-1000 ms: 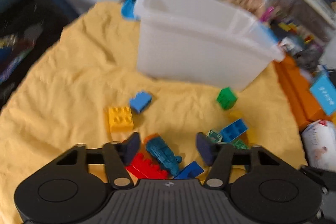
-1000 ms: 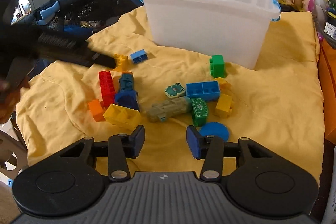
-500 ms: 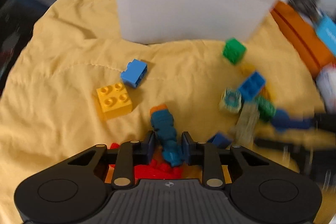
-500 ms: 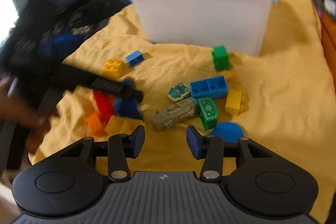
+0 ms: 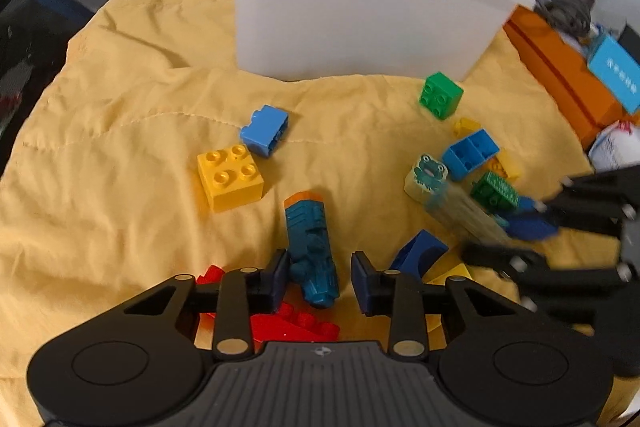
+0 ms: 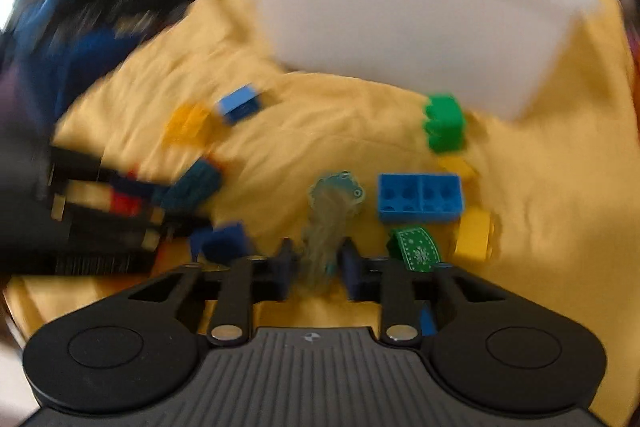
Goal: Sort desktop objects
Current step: 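Grasp the blue toy figure with the left gripper while the right gripper grasps the tan figure, then carry both figures over the clear bin and open both grippers to release them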
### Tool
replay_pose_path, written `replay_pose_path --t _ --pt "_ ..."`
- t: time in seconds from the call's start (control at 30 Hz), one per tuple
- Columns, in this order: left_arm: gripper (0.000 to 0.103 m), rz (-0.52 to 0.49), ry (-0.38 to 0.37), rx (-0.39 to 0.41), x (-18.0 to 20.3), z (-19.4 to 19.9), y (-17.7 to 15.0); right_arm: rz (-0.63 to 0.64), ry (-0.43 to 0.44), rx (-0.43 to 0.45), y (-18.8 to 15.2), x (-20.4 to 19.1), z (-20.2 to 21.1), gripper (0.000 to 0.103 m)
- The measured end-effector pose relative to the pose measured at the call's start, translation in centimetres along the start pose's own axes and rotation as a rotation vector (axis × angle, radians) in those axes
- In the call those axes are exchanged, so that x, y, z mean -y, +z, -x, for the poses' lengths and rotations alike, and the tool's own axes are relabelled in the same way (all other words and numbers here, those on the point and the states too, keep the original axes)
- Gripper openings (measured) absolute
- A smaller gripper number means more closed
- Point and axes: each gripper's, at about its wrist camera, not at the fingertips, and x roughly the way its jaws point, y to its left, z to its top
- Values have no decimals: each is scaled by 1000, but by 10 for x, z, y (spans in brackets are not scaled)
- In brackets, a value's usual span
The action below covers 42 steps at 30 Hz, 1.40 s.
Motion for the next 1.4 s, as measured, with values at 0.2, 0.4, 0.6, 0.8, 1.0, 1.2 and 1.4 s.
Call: replay_pose_path --t 0.2,0.4,0.6,0.8,1.0,1.2,1.4 --pt "30 21 -34 -8 6 3 -2 141 -40 -16 -21 -3 18 22" --pt "34 17 -10 6 8 2 -6 54 -48 13 -26 2 17 32" --pt "28 30 -7 19 5 7 -6 61 -35 16 -23 0 10 25" --pt "22 -2 -18 92 11 34 7 76 -27 58 -25 -1 22 24" --pt "22 -20 -28 156 18 62 14 82 -60 161 -17 -1 54 24" --pt "22 -20 -60 188 27 72 19 9 -48 155 -21 14 55 24" --pt "22 -24 -89 251 37 88 37 -48 -61 161 -23 28 61 24"
